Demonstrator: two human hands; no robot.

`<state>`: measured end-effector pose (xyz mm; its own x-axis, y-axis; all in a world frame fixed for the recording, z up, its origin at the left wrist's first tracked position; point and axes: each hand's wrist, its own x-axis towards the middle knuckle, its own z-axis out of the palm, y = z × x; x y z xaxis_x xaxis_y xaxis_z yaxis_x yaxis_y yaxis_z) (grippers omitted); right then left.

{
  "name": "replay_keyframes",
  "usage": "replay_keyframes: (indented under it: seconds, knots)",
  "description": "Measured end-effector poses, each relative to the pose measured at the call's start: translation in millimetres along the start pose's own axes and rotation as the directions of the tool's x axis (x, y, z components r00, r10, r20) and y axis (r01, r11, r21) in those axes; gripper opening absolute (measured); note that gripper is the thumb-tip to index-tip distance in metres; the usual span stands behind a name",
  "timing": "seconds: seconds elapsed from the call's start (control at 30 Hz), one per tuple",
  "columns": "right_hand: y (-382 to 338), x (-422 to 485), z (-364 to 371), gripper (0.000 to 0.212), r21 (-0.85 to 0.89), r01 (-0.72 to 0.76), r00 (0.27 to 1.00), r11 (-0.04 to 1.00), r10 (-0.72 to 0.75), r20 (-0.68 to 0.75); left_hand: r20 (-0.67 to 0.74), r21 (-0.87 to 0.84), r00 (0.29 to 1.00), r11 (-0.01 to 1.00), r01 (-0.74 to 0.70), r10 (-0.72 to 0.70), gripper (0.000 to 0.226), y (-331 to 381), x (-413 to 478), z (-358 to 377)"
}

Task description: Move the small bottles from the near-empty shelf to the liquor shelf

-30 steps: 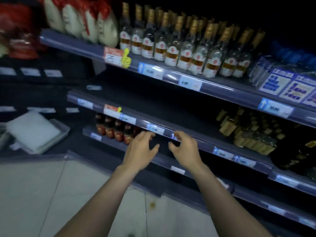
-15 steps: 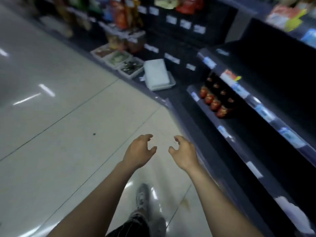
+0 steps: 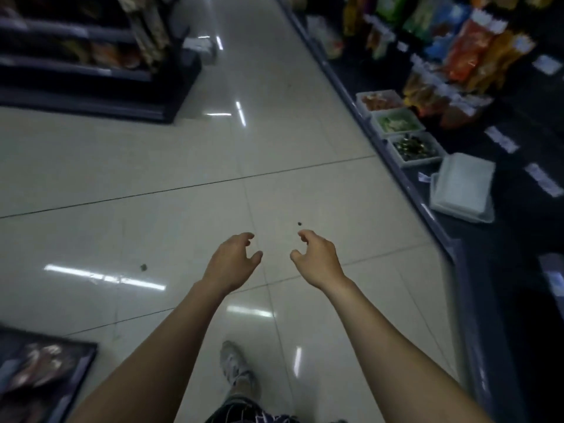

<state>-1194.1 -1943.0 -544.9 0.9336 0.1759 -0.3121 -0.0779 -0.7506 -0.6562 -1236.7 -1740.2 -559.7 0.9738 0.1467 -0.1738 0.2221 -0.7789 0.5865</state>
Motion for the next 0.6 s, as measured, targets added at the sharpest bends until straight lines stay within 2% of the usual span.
replay_keyframes:
  seconds: [0.33,0.6]
  knots:
    - [-207.2,153.4,122.6,0.056,-0.078,0.223,0.956,0.972,-0.203,0.214,-0.142,-0.085,0.956,0.965,0.248,-0.258,0.053,-185.2,92.4,-152.8]
    - [-333.5,319.4,204.9,0.058,-0.089,0.308,0.905,0.947,-0.262,0.336,-0.201,-0.124,0.899,0.92,0.371,-0.389,0.054,-299.3,217.4,-246.7]
